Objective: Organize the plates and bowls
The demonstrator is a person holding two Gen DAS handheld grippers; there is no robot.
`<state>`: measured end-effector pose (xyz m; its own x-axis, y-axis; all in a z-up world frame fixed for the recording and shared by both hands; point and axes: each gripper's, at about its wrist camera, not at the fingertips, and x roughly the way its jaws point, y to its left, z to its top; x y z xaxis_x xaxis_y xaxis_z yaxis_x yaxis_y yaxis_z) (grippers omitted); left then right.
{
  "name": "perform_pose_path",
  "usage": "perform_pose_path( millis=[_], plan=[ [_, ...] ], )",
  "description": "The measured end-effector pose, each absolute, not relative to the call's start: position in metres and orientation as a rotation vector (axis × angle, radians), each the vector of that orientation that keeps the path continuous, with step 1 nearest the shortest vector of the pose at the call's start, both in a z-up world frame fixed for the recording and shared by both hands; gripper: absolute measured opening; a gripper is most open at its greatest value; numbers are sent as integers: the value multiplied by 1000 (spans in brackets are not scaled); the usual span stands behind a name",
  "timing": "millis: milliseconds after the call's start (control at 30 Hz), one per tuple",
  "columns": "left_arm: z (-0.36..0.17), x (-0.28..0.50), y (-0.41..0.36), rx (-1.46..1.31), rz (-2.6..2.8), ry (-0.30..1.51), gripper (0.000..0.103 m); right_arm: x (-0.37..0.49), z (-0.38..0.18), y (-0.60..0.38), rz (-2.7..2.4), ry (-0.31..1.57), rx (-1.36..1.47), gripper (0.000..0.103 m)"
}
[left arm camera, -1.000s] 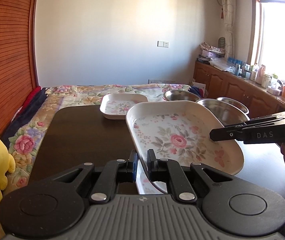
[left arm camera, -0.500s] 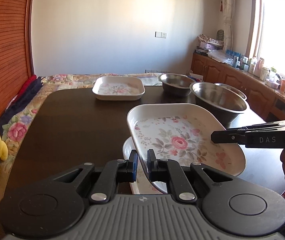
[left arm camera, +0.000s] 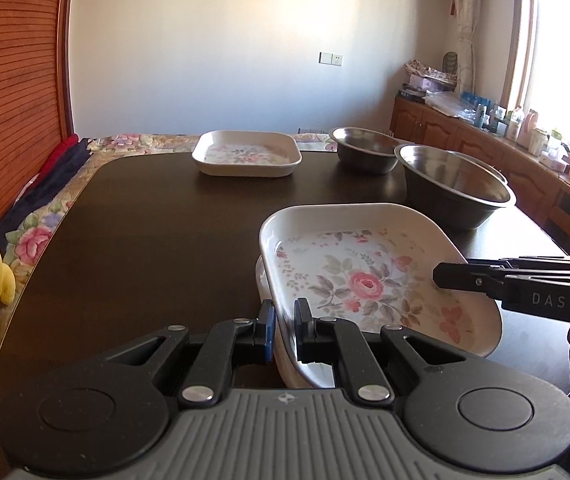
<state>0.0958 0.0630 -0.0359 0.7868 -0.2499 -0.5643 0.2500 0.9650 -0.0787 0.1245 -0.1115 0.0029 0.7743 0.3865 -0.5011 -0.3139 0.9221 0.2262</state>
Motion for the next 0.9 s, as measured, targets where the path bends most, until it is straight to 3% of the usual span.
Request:
perform_pose_path(
  millis=[900],
  plan=[
    [-38,92,61,18,-244,581,11,111,-7,-106,339,488,86,20]
  ],
)
